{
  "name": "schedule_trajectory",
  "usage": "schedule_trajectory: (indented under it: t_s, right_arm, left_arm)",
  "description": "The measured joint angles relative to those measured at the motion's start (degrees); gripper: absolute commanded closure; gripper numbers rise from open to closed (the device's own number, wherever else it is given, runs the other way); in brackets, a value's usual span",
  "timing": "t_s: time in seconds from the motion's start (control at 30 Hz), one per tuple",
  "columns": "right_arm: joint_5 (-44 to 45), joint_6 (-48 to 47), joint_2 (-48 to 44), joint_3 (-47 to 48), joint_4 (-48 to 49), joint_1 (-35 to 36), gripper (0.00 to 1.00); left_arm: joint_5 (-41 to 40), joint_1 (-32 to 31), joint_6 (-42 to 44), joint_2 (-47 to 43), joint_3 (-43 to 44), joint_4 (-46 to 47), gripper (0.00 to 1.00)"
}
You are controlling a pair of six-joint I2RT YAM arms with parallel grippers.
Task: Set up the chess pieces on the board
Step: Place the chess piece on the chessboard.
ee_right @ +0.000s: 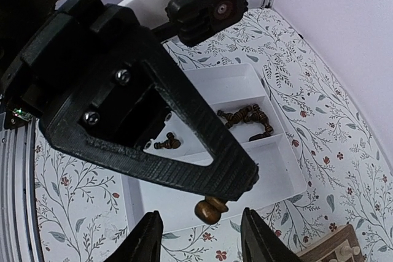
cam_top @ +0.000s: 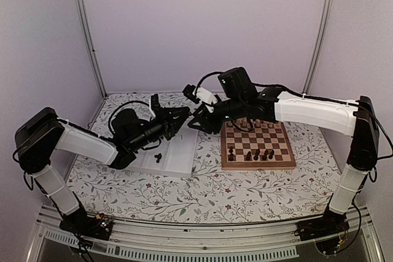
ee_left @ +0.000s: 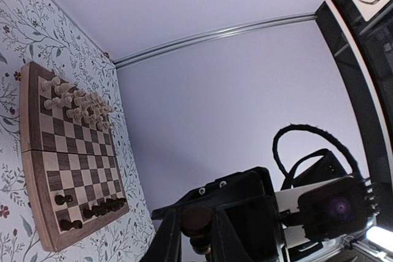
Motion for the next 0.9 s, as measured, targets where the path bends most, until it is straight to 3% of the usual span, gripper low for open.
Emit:
schedule_trajectory:
  t_s: [0.3,0.9]
  right_arm:
    - [0.5,2.4,1.1,0.9,0.6,0.1,0.57]
    - [5.4,0.4,1.1,3.1,1.0,0.2,0.61]
  left_arm:
    - [-4.3,-1.3,-2.3,2.6,0.1,5.2,0.86]
    - [-5.6,-2.0,-1.7,2.6,2.6,0.8,0.85]
